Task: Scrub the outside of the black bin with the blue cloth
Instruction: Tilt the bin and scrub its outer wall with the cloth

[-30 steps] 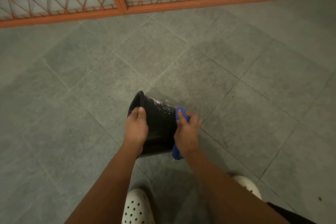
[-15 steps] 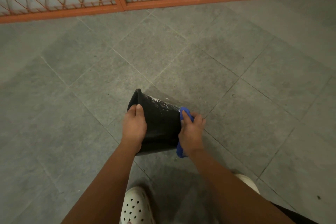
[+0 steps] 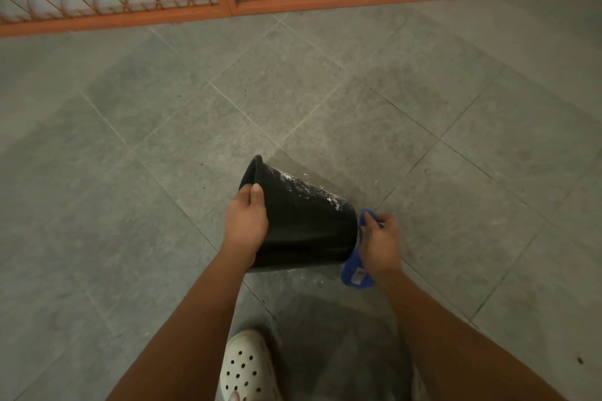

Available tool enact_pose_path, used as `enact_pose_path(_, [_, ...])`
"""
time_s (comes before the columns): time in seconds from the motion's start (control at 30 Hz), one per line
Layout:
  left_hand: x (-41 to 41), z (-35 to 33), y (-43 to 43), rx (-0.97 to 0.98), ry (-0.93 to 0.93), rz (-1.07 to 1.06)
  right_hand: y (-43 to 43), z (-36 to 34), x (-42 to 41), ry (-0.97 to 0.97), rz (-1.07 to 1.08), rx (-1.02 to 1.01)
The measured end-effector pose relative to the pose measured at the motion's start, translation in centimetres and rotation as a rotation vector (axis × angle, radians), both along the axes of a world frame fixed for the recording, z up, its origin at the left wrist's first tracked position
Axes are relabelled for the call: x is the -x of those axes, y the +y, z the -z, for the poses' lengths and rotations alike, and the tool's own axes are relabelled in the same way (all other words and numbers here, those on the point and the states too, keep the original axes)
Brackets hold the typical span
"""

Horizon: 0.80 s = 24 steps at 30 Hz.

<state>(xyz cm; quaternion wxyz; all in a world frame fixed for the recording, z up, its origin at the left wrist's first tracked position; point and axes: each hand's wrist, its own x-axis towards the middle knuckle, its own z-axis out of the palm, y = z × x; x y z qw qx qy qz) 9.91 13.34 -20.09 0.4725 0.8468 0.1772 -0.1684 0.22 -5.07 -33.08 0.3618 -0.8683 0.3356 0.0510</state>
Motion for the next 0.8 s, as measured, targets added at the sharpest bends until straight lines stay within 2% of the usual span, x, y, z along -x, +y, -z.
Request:
enact_pose_path(0.03, [0.0, 0.1, 0.0, -0.004, 0.005, 0.004, -0.7, 0.2, 0.2, 0.033, 0.035, -0.055])
enact_pose_path(0.1, [0.0, 0.3, 0.0, -0.009, 0.015, 0.007, -1.8, 0.2, 0.4, 0.054, 0.037, -0.031])
enact_pose_path(0.2, [0.1, 0.3, 0.0, -0.013, 0.016, 0.012, -3.1, -1.5, -0.5, -0.040, 0.240, -0.144])
enact_pose_path(0.3, [-0.1, 0.3, 0.1, 0.006, 0.014, 0.026, -4.0, -3.3, -1.9, -0.130, 0.402, -0.356])
enact_pose_path(0.43, [-0.3, 0.1, 0.1, 0.028, 0.015, 0.025, -3.7, -6.9, -3.9, -0.125, 0.448, -0.592])
enact_pose_path(0.57, [-0.3, 0.2, 0.2, 0.047, 0.023, 0.007, -3.2, -9.1, -4.3, -0.106, 0.510, -0.959])
enact_pose_path(0.7, [-0.4, 0.3, 0.2, 0.052, 0.032, -0.001, -3.8, -9.7, -3.9, -0.144, 0.509, -1.100])
enact_pose_path(0.8, [-0.4, 0.3, 0.1, 0.041, 0.035, 0.008, -3.8, -9.0, -3.5, -0.212, 0.632, -1.215])
